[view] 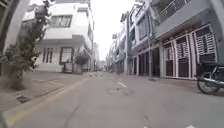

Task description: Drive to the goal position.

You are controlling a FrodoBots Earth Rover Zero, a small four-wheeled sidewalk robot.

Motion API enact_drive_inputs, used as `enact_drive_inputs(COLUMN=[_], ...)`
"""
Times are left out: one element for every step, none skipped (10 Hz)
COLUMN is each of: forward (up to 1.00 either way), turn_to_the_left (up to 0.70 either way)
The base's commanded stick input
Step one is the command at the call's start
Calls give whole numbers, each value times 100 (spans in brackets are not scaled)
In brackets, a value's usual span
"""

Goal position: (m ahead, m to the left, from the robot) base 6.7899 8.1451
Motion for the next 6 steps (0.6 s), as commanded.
enact_drive_inputs(forward=[85,85,85,85,85,85], turn_to_the_left=[0,0,0,0,0,-15])
